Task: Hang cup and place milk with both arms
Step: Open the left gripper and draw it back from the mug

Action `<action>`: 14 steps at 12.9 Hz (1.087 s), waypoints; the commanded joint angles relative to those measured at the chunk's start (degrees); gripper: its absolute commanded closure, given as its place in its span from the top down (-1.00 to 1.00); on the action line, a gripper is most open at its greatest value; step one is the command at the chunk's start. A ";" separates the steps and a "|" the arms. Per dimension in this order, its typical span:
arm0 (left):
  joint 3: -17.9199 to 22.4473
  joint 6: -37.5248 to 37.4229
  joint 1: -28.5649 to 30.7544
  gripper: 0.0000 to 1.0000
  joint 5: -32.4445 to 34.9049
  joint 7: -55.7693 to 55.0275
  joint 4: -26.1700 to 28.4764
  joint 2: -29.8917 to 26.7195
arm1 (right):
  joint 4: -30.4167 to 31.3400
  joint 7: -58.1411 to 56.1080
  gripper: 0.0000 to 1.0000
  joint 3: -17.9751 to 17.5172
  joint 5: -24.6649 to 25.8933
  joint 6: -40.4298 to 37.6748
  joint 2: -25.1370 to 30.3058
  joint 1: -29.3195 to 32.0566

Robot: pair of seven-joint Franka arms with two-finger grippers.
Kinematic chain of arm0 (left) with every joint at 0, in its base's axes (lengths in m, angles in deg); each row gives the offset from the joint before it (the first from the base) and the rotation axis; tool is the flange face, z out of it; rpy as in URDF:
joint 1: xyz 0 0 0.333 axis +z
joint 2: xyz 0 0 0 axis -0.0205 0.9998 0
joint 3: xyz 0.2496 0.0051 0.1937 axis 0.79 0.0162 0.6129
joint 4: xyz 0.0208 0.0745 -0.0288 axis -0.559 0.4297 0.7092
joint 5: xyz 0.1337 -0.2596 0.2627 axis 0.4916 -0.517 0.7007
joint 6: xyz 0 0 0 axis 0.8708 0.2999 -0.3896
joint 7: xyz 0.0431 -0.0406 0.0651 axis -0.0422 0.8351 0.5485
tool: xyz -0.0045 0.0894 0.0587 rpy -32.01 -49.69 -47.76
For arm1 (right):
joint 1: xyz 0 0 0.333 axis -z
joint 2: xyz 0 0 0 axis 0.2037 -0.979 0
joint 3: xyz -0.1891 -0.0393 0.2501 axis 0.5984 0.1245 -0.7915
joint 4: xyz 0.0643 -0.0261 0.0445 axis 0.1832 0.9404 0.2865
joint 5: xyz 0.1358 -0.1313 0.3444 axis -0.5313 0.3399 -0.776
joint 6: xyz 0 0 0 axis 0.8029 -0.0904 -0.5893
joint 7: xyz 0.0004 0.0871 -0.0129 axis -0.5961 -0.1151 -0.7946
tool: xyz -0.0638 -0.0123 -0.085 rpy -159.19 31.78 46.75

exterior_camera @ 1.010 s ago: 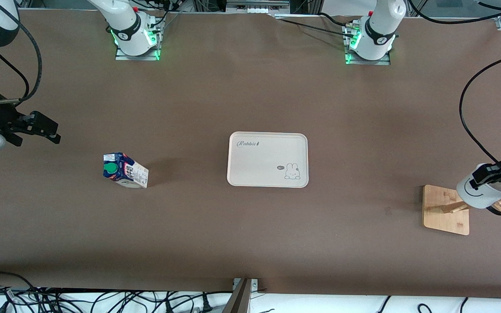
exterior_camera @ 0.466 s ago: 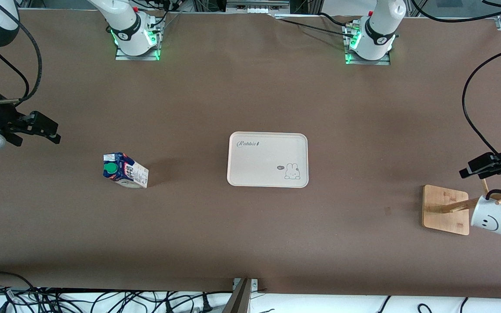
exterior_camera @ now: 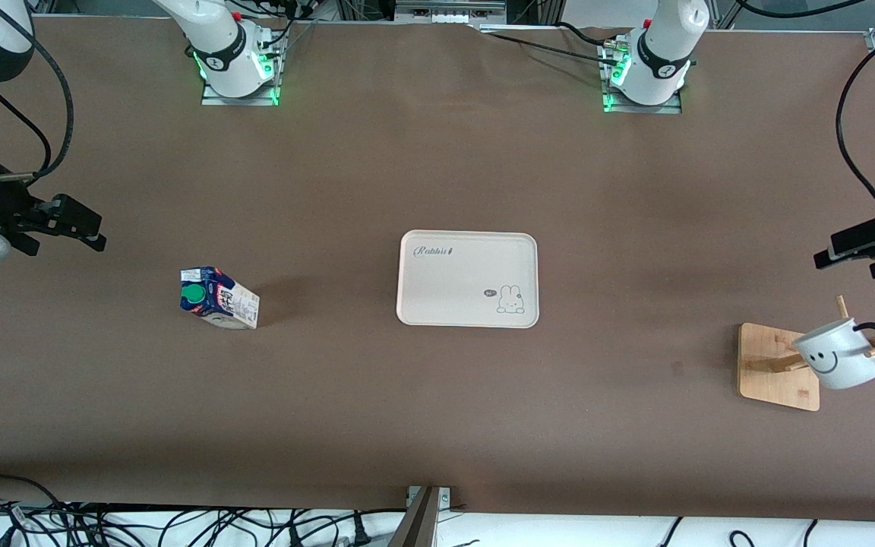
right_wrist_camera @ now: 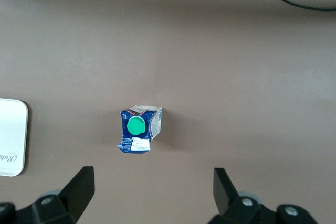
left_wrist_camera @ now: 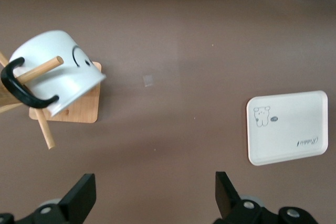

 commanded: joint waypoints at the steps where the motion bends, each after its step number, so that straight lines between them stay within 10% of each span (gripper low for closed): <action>1: 0.09 -6.96 -4.49 1.00 5.86 -3.26 -6.16 0.11 | 0.11 0.11 1.00 -0.06 0.25 -0.14 0.28 -0.06; 14: 0.88 -10.86 -6.99 1.00 13.35 -5.66 -5.22 -1.12 | 0.11 0.11 1.00 -0.06 0.25 -0.31 0.28 -0.06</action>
